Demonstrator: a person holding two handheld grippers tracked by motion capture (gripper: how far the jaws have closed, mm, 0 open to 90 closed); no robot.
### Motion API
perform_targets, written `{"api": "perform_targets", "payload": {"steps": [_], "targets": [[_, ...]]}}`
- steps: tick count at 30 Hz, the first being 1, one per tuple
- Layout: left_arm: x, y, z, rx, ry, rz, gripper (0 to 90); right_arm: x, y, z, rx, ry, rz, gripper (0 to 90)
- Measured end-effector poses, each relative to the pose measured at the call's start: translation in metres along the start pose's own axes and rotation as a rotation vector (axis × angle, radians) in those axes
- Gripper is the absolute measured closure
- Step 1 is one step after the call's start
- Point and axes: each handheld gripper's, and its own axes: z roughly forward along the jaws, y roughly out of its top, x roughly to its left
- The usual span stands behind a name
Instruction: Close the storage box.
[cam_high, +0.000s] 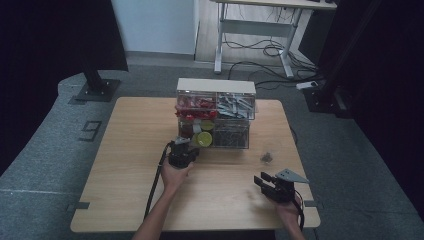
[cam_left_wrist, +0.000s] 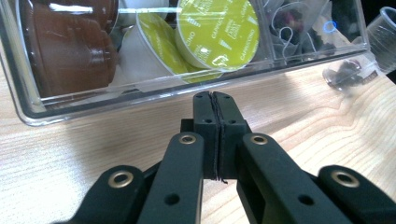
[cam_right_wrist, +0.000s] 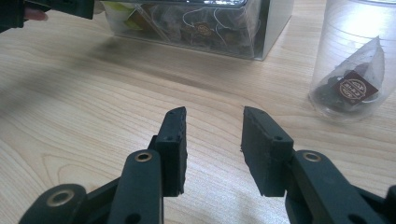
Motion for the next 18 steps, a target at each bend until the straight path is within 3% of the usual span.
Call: {"api": "perform_targets", "payload": {"steps": [6, 10, 11, 12, 18], "targets": [[-0.003, -0.008, -0.004, -0.009, 0.010, 0.038, 80.8, -0.002, -0.001, 0.000, 0.000, 0.003, 0.006, 59.4], [-0.005, -0.014, -0.007, -0.012, 0.004, 0.053, 66.8, -0.004, -0.002, 0.002, 0.009, 0.006, 0.015, 57.0], [-0.005, -0.016, -0.008, -0.021, 0.006, 0.054, 66.8, -0.004, -0.002, 0.002, 0.009, 0.006, 0.015, 57.0], [-0.004, -0.017, -0.010, -0.031, 0.011, 0.059, 60.6, -0.005, -0.002, 0.002, 0.012, 0.010, 0.018, 56.1], [-0.007, -0.028, -0.022, -0.048, 0.035, 0.096, 55.5, -0.005, -0.003, 0.004, 0.023, 0.012, 0.017, 53.6]]}}
